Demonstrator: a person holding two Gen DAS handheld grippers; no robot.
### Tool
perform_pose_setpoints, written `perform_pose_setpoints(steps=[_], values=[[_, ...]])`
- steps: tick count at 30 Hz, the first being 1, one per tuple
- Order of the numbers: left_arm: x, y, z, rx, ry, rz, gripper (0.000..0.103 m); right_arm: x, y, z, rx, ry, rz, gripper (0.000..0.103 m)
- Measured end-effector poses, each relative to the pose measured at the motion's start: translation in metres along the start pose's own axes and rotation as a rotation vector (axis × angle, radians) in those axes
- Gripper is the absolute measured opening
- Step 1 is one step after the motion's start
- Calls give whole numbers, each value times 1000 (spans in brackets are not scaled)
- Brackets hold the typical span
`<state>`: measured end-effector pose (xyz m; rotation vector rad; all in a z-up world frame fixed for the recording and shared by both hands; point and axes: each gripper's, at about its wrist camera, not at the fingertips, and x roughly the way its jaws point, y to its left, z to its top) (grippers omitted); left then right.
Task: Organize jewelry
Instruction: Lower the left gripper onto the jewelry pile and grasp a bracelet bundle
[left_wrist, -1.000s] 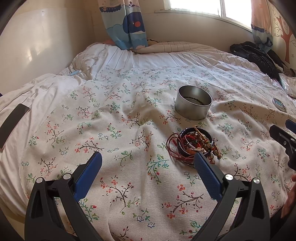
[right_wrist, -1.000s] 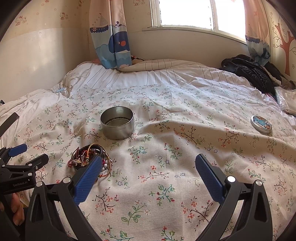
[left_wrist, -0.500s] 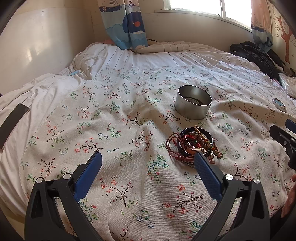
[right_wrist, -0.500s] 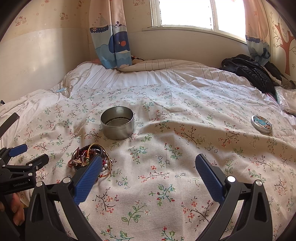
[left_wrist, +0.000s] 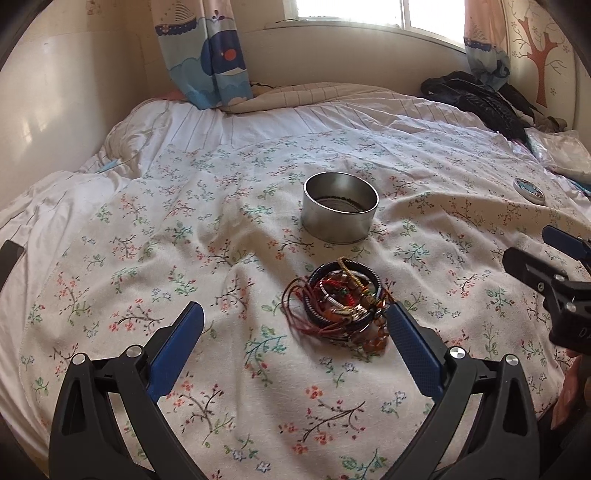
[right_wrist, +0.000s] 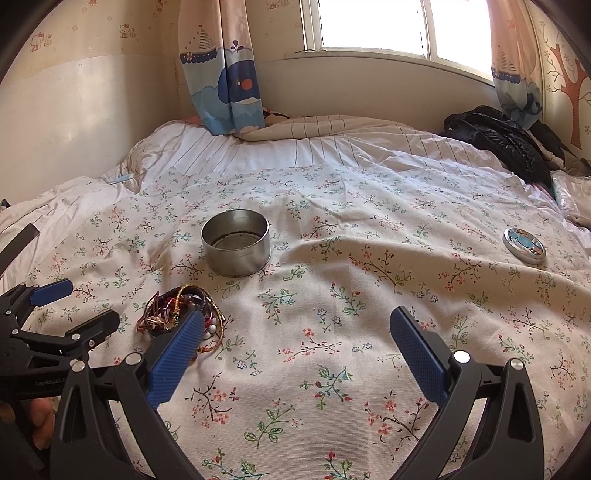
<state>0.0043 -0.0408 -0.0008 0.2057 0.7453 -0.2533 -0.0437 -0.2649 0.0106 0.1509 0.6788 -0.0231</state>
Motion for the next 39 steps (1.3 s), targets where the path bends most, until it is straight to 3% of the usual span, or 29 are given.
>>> perform_pose_setpoints(steps=[2, 5, 7, 14, 18, 22, 28, 34, 39], values=[[12, -6, 7, 10, 9, -20, 95, 3, 0, -1, -23, 14, -24, 97], [34, -11, 18, 1, 44, -74, 83, 3, -3, -1, -15, 11, -23, 97], [51, -14, 25, -4, 77, -89, 68, 4, -6, 0, 2, 23, -15, 97], [95, -26, 31, 5, 180, -138, 34, 4, -19, 1, 61, 16, 24, 97], [101, -29, 29, 31, 194, -128, 4, 4, -23, 1, 87, 24, 35, 97], [91, -14, 31, -31, 160, -159, 3, 4, -26, 1, 94, 6, 43, 97], [64, 31, 36, -246, 45, -259, 3, 14, -16, 0, 44, 59, 53, 97], [50, 67, 35, -408, -37, -288, 3, 40, 13, 4, -46, 125, 207, 97], [44, 77, 36, -448, -71, -295, 3, 73, 41, 13, -41, 183, 377, 97]])
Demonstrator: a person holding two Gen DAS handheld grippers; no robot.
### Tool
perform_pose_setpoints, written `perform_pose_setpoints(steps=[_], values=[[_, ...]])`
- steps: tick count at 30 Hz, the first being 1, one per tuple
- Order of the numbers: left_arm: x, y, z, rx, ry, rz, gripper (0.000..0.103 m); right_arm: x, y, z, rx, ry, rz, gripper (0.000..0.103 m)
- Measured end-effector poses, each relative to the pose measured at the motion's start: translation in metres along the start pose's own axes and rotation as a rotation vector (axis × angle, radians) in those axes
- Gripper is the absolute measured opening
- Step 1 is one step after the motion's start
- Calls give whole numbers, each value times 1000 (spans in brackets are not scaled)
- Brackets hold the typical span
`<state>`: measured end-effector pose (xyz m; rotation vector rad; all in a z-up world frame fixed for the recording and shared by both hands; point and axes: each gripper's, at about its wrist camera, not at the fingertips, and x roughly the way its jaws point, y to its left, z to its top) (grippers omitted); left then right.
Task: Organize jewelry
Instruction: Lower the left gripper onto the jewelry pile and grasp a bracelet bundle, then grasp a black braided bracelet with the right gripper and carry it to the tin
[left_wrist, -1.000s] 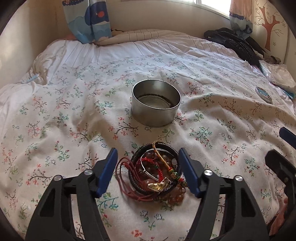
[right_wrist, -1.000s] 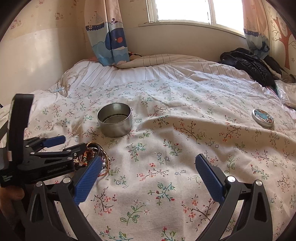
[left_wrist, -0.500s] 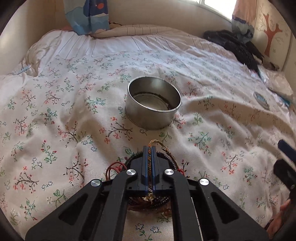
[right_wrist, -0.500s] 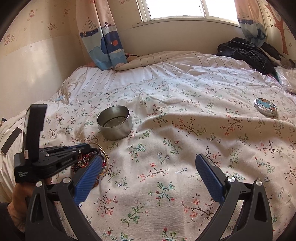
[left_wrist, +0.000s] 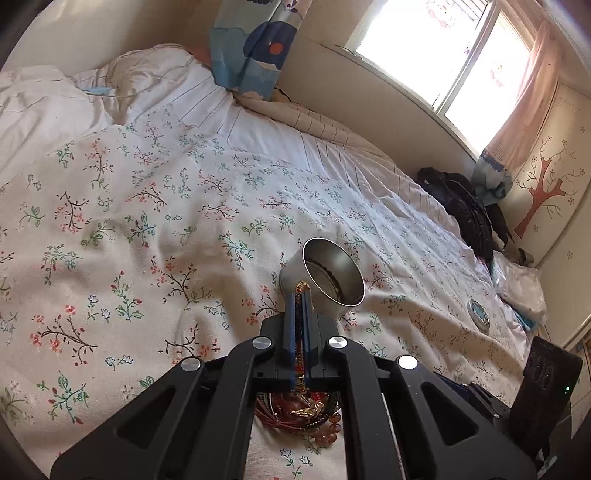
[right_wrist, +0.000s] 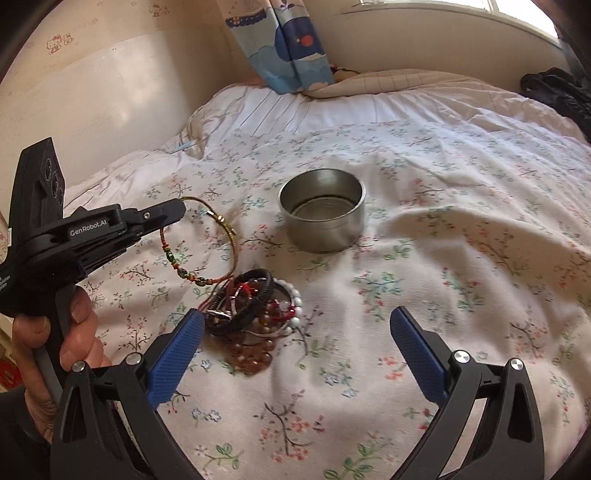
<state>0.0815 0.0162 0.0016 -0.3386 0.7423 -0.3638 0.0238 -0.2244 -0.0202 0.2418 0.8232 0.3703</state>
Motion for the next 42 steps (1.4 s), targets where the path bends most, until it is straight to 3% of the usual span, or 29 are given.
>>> perform_pose_setpoints(steps=[4, 12, 14, 16, 23, 25, 27, 29, 33, 42], values=[[0, -2, 0, 17, -3, 19, 3, 26, 4, 10, 23, 62, 61, 92], [-3, 1, 2, 28, -24, 39, 3, 73, -7, 13, 86, 212, 54, 39], [-4, 3, 2, 21, -30, 41, 3, 70, -11, 12, 102, 205, 73, 17], [-6, 5, 3, 15, -35, 44, 3, 62, -11, 12, 111, 180, 83, 11], [-8, 7, 3, 4, -47, 40, 3, 26, -6, 11, 80, 76, 45, 11], [-10, 7, 3, 1, -55, 33, 3, 11, -10, 12, 103, 22, 58, 11], [-12, 7, 3, 0, -62, 29, 3, -10, -17, 13, 132, -60, 124, 11], [-11, 7, 3, 0, -58, 26, 3, -26, -20, 12, 131, -106, 102, 11], [-10, 3, 4, 10, -53, 6, 3, -28, -29, 14, 165, -112, 98, 11], [1, -23, 11, 66, -53, -47, 3, -32, -48, 33, 240, -211, 80, 11]])
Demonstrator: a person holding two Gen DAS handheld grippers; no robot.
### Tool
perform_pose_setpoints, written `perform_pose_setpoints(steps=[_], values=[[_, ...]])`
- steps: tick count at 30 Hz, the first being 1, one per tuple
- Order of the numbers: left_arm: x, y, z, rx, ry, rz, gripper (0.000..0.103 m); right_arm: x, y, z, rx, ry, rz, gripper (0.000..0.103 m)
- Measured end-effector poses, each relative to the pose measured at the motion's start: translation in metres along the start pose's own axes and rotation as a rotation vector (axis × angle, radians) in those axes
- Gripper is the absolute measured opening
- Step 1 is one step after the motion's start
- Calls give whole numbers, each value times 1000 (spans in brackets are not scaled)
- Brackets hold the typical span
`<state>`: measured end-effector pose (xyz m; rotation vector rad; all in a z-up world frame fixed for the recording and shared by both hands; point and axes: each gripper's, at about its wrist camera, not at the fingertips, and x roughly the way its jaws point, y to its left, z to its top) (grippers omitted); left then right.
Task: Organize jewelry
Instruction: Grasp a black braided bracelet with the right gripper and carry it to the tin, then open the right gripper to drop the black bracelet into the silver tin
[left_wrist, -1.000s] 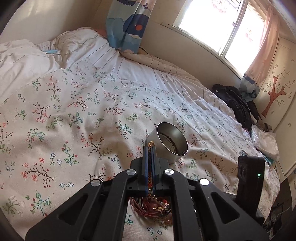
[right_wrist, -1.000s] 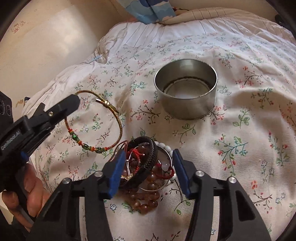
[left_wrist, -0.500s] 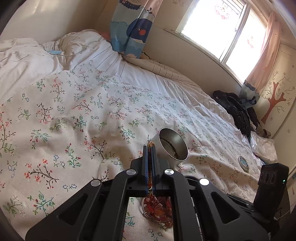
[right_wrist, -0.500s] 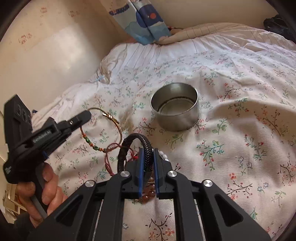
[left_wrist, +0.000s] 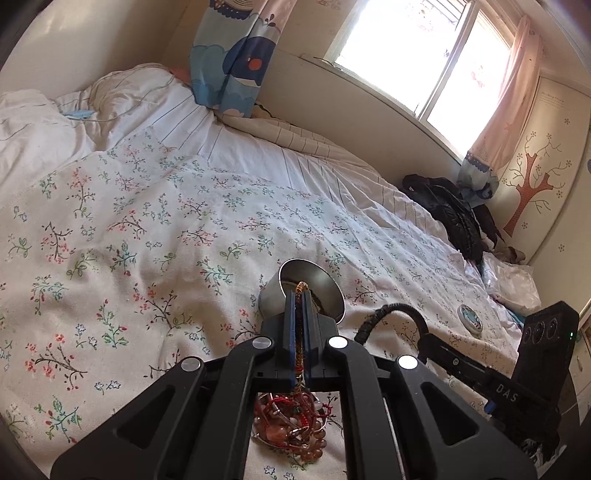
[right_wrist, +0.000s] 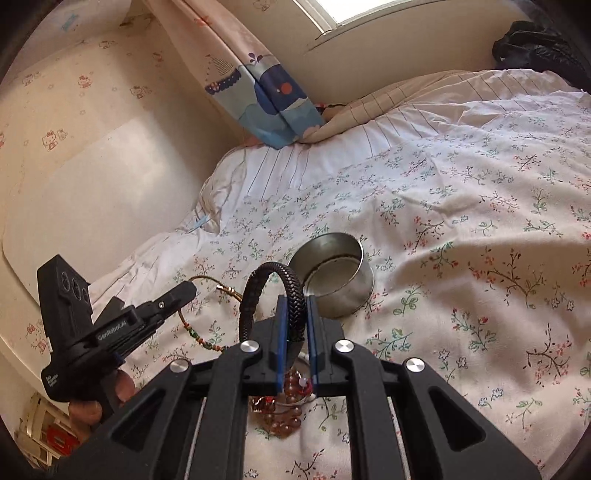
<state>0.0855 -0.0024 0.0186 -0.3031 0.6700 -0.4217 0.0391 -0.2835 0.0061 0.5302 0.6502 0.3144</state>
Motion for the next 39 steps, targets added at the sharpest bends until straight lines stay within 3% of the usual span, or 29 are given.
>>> perform_pose_setpoints(steps=[14, 27, 34, 36, 39], values=[[54, -34, 22, 86, 13, -6, 3, 28, -19, 37, 38, -59, -46, 11], [107, -32, 22, 100, 86, 17, 3, 63, -31, 45, 34, -27, -101, 11], [127, -21, 17, 84, 150, 84, 4, 82, -31, 45, 27, 9, -112, 11], [125, -20, 19, 81, 136, 98, 6, 90, -30, 44, 22, 23, -112, 11], [126, -17, 20, 73, 144, 108, 17, 101, -27, 41, 11, 48, -111, 11]])
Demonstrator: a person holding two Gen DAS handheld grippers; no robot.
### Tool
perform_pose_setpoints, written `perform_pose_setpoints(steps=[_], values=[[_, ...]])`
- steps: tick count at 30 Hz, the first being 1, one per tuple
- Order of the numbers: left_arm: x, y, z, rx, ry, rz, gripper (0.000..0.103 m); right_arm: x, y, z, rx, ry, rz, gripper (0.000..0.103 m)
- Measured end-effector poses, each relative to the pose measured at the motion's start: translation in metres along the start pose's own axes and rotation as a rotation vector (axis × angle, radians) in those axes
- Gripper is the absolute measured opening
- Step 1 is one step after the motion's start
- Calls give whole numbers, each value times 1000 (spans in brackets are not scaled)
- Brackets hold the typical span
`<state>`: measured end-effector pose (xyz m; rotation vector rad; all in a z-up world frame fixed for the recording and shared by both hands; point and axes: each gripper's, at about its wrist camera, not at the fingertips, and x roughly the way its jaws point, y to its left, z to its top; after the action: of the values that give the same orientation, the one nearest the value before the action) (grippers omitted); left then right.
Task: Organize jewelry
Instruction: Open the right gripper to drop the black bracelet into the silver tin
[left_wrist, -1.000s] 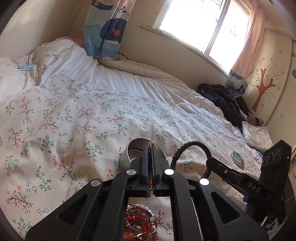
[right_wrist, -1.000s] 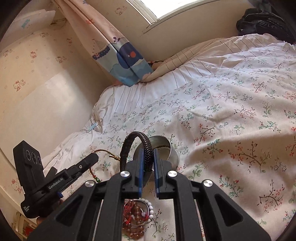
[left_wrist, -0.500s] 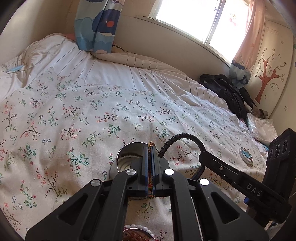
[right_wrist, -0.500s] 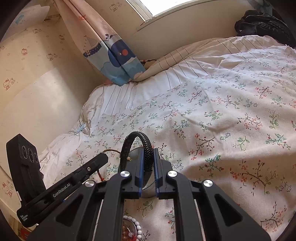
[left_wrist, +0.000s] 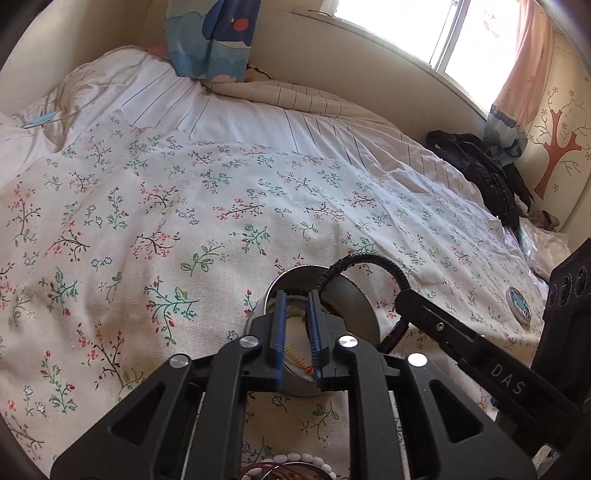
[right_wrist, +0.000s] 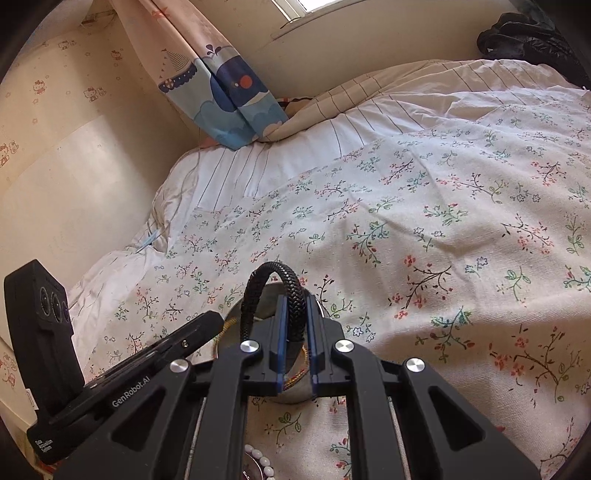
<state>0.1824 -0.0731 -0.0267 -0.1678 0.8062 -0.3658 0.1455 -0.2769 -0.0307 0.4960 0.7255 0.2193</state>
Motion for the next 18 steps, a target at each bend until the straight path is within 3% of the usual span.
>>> perform_pose_setpoints(steps=[7, 10, 14, 18], values=[[-9, 6, 3, -22, -41, 37, 31, 22, 6, -4, -24, 80, -6, 12], [-14, 6, 3, -17, -56, 41, 37, 19, 7, -5, -30, 59, -36, 48], [-19, 2, 2, 4, -70, 51, 41, 2, 4, 1, -15, -9, -40, 49], [-22, -1, 0, 23, -74, 63, 43, -2, 2, 4, -6, -19, -46, 50]])
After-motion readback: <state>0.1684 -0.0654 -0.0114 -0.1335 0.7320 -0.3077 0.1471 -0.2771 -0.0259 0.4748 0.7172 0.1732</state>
